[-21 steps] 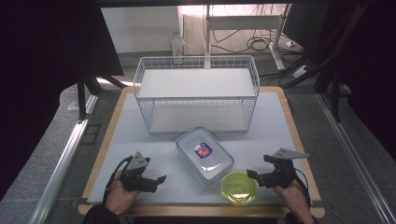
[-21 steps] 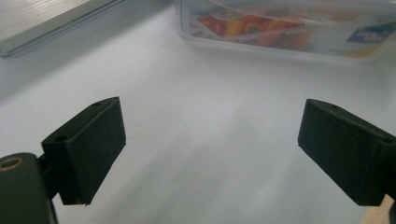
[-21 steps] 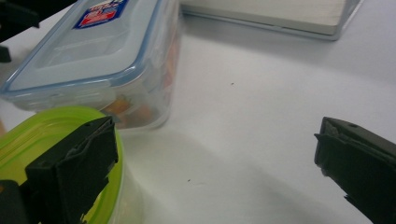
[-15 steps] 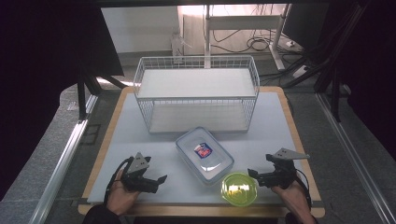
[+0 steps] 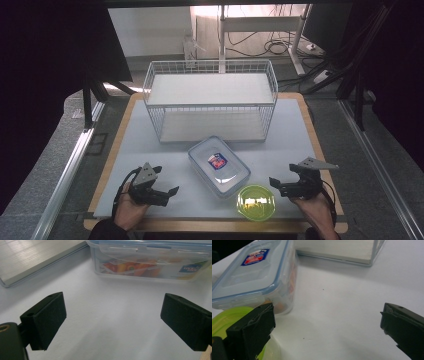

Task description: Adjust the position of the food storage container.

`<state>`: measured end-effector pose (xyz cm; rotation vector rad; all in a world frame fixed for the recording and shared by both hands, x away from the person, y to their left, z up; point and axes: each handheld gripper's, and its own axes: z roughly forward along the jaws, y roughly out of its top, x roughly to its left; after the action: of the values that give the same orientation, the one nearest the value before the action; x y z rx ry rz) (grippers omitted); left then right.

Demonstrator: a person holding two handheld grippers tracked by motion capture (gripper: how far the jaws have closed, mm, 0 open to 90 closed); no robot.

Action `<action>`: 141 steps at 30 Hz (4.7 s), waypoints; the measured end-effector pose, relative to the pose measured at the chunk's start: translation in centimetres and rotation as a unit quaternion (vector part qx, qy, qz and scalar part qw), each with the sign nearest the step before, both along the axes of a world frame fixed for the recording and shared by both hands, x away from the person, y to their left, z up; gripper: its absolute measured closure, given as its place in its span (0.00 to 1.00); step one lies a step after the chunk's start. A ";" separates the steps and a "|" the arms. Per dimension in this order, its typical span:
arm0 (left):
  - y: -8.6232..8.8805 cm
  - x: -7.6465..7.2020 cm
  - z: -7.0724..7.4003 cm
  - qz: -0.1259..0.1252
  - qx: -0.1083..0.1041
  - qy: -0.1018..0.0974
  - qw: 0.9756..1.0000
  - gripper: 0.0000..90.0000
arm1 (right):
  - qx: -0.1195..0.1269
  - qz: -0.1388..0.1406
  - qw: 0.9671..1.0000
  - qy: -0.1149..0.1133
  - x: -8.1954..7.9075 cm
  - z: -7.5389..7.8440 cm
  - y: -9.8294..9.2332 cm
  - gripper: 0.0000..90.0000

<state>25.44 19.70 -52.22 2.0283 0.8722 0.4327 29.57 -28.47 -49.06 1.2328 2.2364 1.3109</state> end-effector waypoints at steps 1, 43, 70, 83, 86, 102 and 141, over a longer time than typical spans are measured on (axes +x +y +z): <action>0.0 0.0 0.0 0.000 0.002 0.000 1.000 0.07 | -0.002 -0.003 1.000 0.003 0.0 0.0 0.0 0.00; -0.5 -0.4 0.2 -0.003 0.013 -0.027 1.000 0.08 | -0.053 0.138 0.989 0.017 -6.4 3.3 6.4 1.00; -0.8 -0.3 0.0 -0.010 0.027 -0.025 0.999 0.08 | -0.057 0.218 0.972 0.069 -8.5 1.6 9.2 1.00; -1.2 -0.3 -0.1 -0.017 0.035 -0.023 0.999 0.08 | -0.058 0.196 0.977 0.062 -7.2 1.6 8.6 1.00; -1.1 -0.3 -0.1 -0.017 0.035 -0.023 0.999 0.08 | -0.058 0.195 0.977 0.065 -7.0 1.7 8.5 1.00; -1.2 -0.3 -0.2 -0.021 0.040 -0.020 0.999 0.08 | -0.089 0.162 0.980 0.074 -6.0 1.2 7.1 1.00; -1.3 -0.1 -0.4 -0.023 0.046 -0.011 0.999 0.08 | -0.089 0.016 0.993 0.073 1.9 2.1 -2.5 0.98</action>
<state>25.32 18.37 -52.64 2.1190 0.8032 0.4763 31.45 -31.00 -46.96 1.2692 2.4231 1.0355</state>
